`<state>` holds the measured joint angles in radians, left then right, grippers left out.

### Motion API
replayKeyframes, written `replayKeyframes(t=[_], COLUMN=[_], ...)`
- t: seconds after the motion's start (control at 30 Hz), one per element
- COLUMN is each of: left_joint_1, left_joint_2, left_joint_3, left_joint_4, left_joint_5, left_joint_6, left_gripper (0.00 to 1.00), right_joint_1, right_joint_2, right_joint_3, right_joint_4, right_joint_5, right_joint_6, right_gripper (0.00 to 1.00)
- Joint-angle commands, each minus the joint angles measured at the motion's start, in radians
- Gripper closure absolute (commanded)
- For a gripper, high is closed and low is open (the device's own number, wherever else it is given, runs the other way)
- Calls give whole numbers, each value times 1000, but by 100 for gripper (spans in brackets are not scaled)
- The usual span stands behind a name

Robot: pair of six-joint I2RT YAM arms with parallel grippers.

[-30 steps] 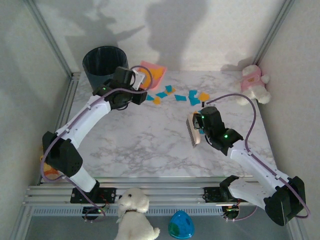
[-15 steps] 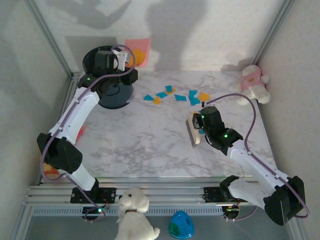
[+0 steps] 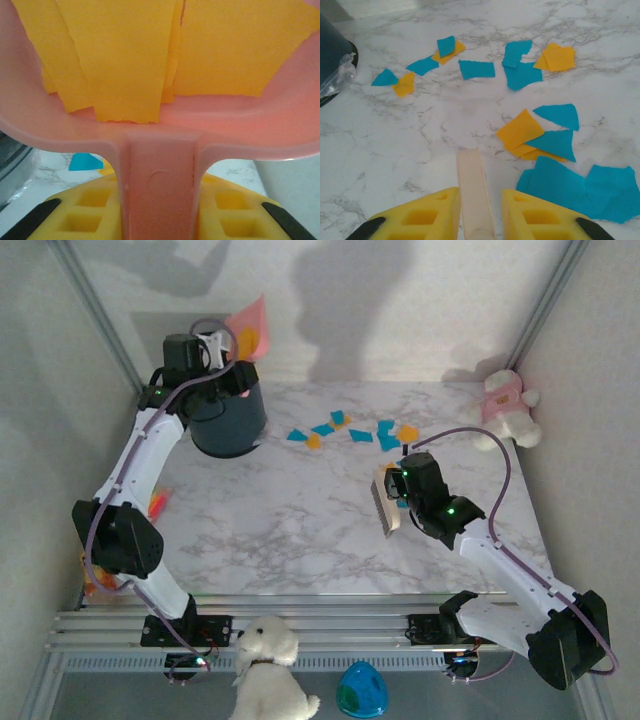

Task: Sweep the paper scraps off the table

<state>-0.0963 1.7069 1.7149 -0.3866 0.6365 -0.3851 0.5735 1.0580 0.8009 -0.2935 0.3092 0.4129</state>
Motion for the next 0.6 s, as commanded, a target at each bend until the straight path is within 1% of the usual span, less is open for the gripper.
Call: replayKeyframes(t=[0.0,0.23,0.57], left_joint_1=[37,76,94], left_joint_2=[41,74,104], left_joint_3=[30,17,25], left_joint_4=[66,144,197], left_joint_5=[100,182,221], left_joint_6=[-93,-193,-281], left_gripper=[100,100,100], right_joint_1=[-9,-8,-10], right_joint_2=[3,9,14], right_joint_3=[27,35,38], right_joint_4=[7,-2,-7], right_joint_5=[-10,-10,-11], right_joint_6=[13,10,13], right_gripper=[100,100,100])
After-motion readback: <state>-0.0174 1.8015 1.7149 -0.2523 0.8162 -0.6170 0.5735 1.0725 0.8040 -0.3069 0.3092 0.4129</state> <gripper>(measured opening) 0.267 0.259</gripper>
